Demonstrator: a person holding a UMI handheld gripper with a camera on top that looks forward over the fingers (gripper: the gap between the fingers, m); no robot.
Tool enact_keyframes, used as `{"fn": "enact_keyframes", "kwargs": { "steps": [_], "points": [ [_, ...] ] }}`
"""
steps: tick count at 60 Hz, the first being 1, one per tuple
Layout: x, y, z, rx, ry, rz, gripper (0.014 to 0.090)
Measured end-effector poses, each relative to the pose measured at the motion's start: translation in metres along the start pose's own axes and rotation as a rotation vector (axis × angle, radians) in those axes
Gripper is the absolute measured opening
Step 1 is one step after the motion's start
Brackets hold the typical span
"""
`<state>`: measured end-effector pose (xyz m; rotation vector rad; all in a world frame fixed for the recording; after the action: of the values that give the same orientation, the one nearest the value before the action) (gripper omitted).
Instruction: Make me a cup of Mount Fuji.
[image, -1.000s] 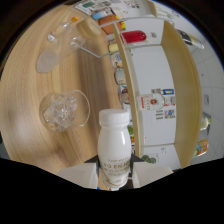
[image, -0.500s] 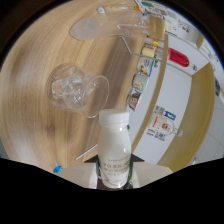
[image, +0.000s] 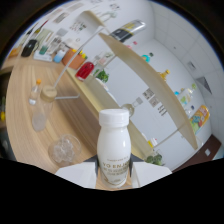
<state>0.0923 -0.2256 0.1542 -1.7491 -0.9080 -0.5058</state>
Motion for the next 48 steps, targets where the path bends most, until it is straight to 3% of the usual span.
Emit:
{"fn": "enact_keyframes", "kwargs": {
  "steps": [13,19,35,48],
  "points": [
    [0.012,0.007,0.005,0.067,0.030,0.629,0.0487],
    [0.007,0.025,0.022,0.057,0.034,0.768,0.0485],
    [-0.026,0.079,0.055,-0.037,-0.013,0.877,0.0485],
    [-0.039,0.093,0.054,-0.058,-0.072,0.889,0.0494]
  ]
}}
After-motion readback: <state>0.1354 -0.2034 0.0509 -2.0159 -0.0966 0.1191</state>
